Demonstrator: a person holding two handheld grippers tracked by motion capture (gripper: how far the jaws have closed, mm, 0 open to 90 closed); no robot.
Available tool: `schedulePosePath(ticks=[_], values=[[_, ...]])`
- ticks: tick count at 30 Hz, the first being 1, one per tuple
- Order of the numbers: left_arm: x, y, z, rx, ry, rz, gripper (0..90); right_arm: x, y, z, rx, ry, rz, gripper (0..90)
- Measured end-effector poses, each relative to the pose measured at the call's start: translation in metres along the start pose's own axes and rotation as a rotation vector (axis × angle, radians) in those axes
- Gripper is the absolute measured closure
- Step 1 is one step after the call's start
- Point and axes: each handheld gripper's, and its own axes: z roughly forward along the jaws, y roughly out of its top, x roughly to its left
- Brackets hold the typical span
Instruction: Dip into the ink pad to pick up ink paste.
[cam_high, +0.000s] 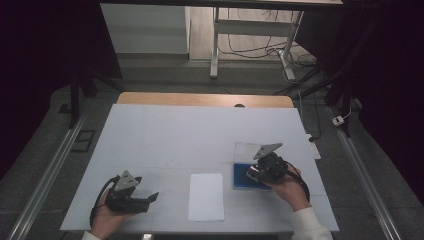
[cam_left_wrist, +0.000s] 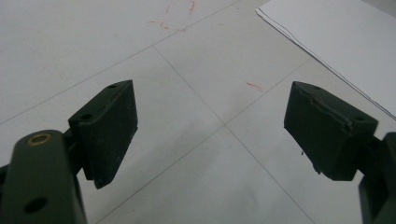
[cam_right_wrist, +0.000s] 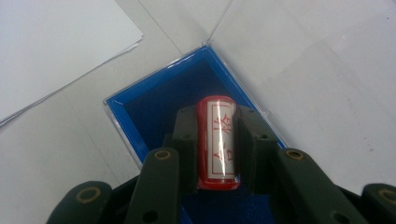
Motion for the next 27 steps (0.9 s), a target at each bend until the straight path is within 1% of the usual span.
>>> schedulePosePath(ticks=[5, 10, 12, 15, 27], values=[[0.0, 0.0002, -0.0005, -0.002, 0.003, -0.003, 18.0, -0.0009, -0.0021, 0.0004, -0.016, 0.003, 0.002, 70.9], [0.0, 0.0002, -0.0007, -0.002, 0.003, -0.004, 17.9, -0.0009, -0.0022, 0.0008, -0.016, 0.004, 0.002, 71.0], [0.0, 0.0002, -0.0003, 0.0, 0.004, -0.005, 17.9, -0.0022, -0.0027, 0.0008, -0.018, 0.015, 0.006, 71.0], [0.0001, 0.0003, -0.0005, 0.0, 0.004, -0.005, 17.9, -0.0034, -0.0032, 0.0009, -0.021, 0.017, 0.002, 71.0], [0.001, -0.0003, -0.0009, -0.001, 0.005, -0.008, 17.9, -0.0018, -0.0037, 0.0011, -0.024, 0.013, 0.003, 71.0]])
